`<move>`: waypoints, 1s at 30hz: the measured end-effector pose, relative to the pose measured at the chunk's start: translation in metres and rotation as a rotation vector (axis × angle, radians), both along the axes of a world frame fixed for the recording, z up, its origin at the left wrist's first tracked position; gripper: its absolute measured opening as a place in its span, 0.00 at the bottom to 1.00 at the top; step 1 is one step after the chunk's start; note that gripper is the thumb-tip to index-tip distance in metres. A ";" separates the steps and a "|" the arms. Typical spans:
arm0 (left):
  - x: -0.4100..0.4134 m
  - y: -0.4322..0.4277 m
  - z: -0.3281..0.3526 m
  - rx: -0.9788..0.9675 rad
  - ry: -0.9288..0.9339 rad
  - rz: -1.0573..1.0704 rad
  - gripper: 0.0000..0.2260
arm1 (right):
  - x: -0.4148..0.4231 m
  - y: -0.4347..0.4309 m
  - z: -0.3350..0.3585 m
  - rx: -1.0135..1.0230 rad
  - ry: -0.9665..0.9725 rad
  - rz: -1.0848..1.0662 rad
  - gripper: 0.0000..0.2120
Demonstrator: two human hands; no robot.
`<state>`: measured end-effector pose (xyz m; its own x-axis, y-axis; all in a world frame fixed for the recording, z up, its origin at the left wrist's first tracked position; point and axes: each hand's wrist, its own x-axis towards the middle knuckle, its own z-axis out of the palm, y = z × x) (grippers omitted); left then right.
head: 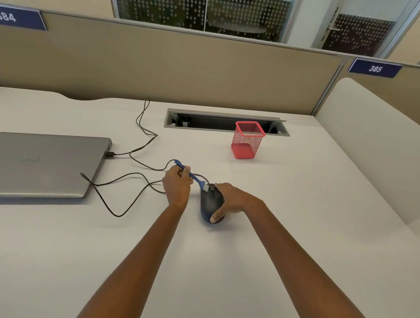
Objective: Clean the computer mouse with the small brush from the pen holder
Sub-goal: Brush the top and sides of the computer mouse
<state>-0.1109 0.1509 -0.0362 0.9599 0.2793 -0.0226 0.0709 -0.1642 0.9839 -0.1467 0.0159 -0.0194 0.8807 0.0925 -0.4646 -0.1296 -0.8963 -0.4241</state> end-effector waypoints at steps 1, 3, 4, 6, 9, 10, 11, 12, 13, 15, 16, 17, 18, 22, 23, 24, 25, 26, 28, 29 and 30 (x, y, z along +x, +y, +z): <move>0.000 0.000 -0.001 0.032 -0.005 0.008 0.09 | 0.000 0.000 0.000 -0.002 0.001 0.000 0.39; 0.001 0.002 -0.001 0.096 -0.021 0.034 0.09 | -0.001 0.000 0.000 -0.011 0.000 -0.004 0.41; 0.002 0.003 0.000 0.125 -0.032 0.045 0.09 | -0.001 0.000 0.000 -0.015 -0.001 -0.005 0.41; 0.005 0.005 0.003 0.138 -0.056 0.052 0.08 | -0.001 0.000 0.000 -0.019 -0.002 -0.006 0.42; 0.007 0.003 0.009 0.076 -0.072 0.038 0.07 | -0.001 0.000 0.000 -0.017 -0.002 -0.007 0.41; 0.007 0.001 0.010 0.053 -0.060 0.029 0.06 | -0.001 0.000 0.000 -0.017 -0.001 -0.005 0.41; 0.007 -0.001 0.011 0.028 -0.043 0.020 0.07 | -0.001 0.000 0.001 -0.017 0.000 -0.003 0.42; 0.006 -0.004 0.011 0.008 -0.026 0.010 0.07 | -0.001 0.000 0.001 -0.019 0.002 -0.002 0.42; 0.006 -0.006 0.010 0.003 -0.013 0.000 0.07 | -0.001 0.001 0.001 -0.021 0.003 -0.002 0.42; 0.003 -0.008 0.008 0.022 0.001 -0.025 0.07 | -0.001 0.001 0.001 -0.027 0.002 -0.004 0.41; 0.002 -0.008 0.007 0.033 0.001 -0.037 0.07 | -0.001 0.001 0.001 -0.027 0.000 -0.004 0.41; 0.001 -0.006 0.005 0.043 -0.003 -0.045 0.07 | -0.001 0.001 0.001 -0.024 -0.001 -0.006 0.40; 0.000 -0.003 0.003 0.055 -0.008 -0.045 0.07 | -0.001 0.001 0.001 -0.016 -0.001 -0.008 0.40; -0.001 0.008 -0.002 0.125 -0.019 -0.015 0.08 | -0.002 0.000 0.000 0.003 -0.003 -0.012 0.40; -0.001 0.011 -0.002 0.152 -0.026 -0.008 0.08 | -0.002 -0.001 0.000 0.003 -0.003 -0.014 0.41; -0.001 0.013 -0.002 0.178 -0.033 -0.002 0.08 | -0.002 -0.001 0.000 0.004 -0.003 -0.017 0.41; -0.002 0.014 -0.001 0.189 -0.039 0.002 0.09 | -0.002 -0.001 0.000 0.004 -0.003 -0.018 0.41; -0.003 0.016 -0.001 0.176 -0.040 0.006 0.08 | -0.002 0.000 0.001 0.005 -0.004 -0.018 0.41; -0.005 0.016 0.001 0.090 -0.036 0.010 0.08 | -0.003 0.000 0.001 0.011 -0.004 -0.017 0.41; -0.007 0.015 0.002 0.041 -0.032 0.009 0.08 | -0.003 0.000 0.001 0.014 -0.005 -0.016 0.40; -0.009 0.013 0.001 0.008 -0.023 0.001 0.07 | -0.003 0.000 0.001 0.015 -0.006 -0.014 0.40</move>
<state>-0.1200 0.1640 -0.0348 0.9598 0.2808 0.0015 0.0487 -0.1716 0.9840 -0.1496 0.0164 -0.0184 0.8847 0.0867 -0.4581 -0.1400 -0.8878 -0.4383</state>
